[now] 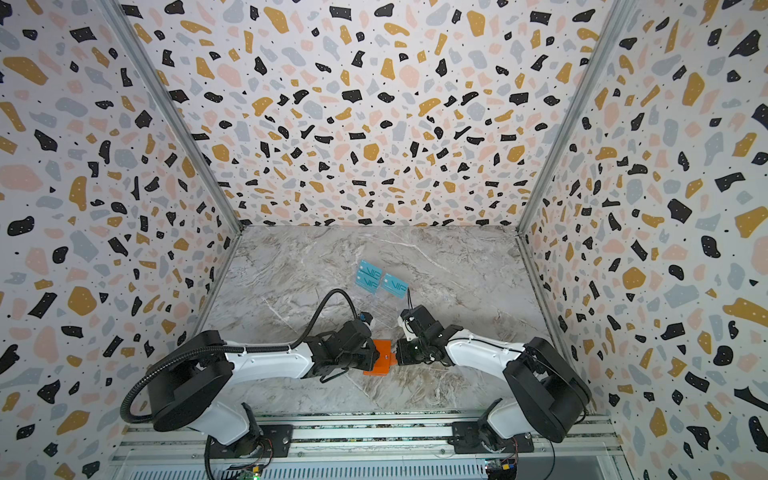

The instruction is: Put the credit cards into the card holder

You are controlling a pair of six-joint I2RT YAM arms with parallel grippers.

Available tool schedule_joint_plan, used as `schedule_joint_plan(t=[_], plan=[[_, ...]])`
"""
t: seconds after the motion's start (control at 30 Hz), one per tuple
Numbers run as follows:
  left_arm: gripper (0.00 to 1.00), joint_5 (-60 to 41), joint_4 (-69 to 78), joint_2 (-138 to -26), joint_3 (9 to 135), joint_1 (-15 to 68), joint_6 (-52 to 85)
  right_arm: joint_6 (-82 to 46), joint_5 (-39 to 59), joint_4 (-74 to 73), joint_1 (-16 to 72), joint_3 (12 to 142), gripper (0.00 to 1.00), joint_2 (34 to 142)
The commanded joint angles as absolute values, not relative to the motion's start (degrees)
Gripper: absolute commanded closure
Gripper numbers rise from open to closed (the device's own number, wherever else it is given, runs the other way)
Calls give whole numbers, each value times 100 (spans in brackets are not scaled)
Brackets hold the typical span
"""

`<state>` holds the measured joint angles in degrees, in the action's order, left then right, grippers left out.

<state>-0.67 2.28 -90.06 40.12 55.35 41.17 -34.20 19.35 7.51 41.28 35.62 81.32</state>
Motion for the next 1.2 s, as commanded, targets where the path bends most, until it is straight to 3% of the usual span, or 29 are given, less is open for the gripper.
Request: schedule_joint_plan(t=[0.0, 0.27, 1.17], plan=[[77, 134, -395, -9133, 3890, 5537, 4105, -3380, 2061, 722, 4083, 3526, 100, 8042], [77, 123, -369, -9190, 3893, 5538, 4104, -3448, 2744, 43, 3960, 3473, 100, 8103], [76, 97, -382, -9171, 3897, 5537, 4098, -3217, 2914, -48, 4051, 3953, 100, 8806]])
